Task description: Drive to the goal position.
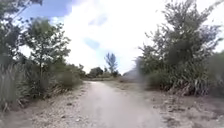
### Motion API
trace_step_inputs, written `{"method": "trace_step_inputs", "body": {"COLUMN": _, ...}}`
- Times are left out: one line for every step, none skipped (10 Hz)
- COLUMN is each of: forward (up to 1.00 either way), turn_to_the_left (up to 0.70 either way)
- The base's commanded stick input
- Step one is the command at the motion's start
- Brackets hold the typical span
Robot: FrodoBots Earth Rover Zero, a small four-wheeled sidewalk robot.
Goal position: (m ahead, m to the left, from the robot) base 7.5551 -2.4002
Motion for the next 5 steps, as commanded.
{"method": "trace_step_inputs", "body": {"forward": 0.45, "turn_to_the_left": 0.00}}
{"method": "trace_step_inputs", "body": {"forward": 0.45, "turn_to_the_left": 0.00}}
{"method": "trace_step_inputs", "body": {"forward": 0.45, "turn_to_the_left": 0.00}}
{"method": "trace_step_inputs", "body": {"forward": 0.45, "turn_to_the_left": 0.00}}
{"method": "trace_step_inputs", "body": {"forward": 0.45, "turn_to_the_left": 0.00}}
